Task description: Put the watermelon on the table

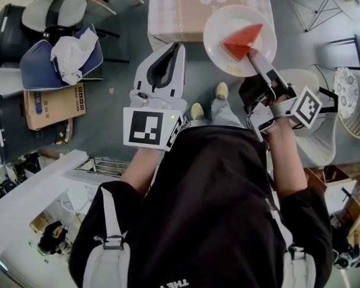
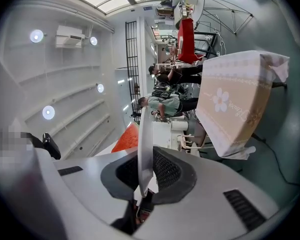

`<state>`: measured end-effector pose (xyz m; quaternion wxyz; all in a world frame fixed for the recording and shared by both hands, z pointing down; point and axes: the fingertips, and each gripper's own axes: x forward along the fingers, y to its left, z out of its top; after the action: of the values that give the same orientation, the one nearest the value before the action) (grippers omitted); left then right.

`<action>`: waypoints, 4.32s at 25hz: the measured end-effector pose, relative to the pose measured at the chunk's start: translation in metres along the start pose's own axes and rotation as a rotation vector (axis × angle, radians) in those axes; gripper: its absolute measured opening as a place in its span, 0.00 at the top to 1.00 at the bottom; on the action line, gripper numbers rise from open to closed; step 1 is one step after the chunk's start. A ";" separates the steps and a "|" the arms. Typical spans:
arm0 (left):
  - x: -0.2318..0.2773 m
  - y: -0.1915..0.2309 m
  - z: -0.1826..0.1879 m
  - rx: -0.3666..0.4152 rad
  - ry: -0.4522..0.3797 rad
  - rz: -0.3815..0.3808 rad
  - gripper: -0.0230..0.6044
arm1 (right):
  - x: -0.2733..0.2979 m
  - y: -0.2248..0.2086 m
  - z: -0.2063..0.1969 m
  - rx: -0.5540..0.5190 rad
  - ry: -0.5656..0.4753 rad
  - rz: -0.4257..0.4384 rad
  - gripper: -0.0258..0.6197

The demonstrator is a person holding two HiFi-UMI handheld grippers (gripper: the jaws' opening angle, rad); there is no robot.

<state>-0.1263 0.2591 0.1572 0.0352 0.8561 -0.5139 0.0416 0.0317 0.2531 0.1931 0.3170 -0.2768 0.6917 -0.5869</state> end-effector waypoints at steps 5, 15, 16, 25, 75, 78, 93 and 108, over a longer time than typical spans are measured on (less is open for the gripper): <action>0.032 -0.015 0.001 0.003 0.019 -0.005 0.94 | 0.000 -0.007 0.031 0.005 0.008 -0.007 0.91; 0.099 -0.034 0.012 0.010 0.021 -0.017 0.94 | 0.007 -0.014 0.092 0.011 0.024 0.018 0.91; 0.108 -0.037 0.014 0.014 0.023 -0.016 0.94 | 0.009 -0.014 0.102 0.015 0.027 0.020 0.91; 0.134 -0.042 0.018 0.033 0.018 0.000 0.94 | 0.014 -0.019 0.133 0.009 0.048 0.029 0.91; 0.177 -0.029 0.020 0.047 0.056 0.052 0.94 | 0.054 -0.021 0.161 0.074 0.102 0.087 0.91; 0.180 -0.018 0.018 0.038 0.058 0.048 0.94 | 0.066 -0.022 0.158 0.071 0.103 0.076 0.91; 0.194 0.031 0.017 0.009 0.051 0.035 0.94 | 0.113 -0.019 0.153 0.049 0.096 0.078 0.91; 0.222 0.087 0.016 -0.014 0.040 0.018 0.94 | 0.172 -0.026 0.160 0.014 0.075 0.045 0.91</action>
<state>-0.0986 0.0213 0.1664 0.0511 0.8503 -0.5209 0.0554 0.0434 0.0176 0.1817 0.3060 -0.2368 0.7050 -0.5944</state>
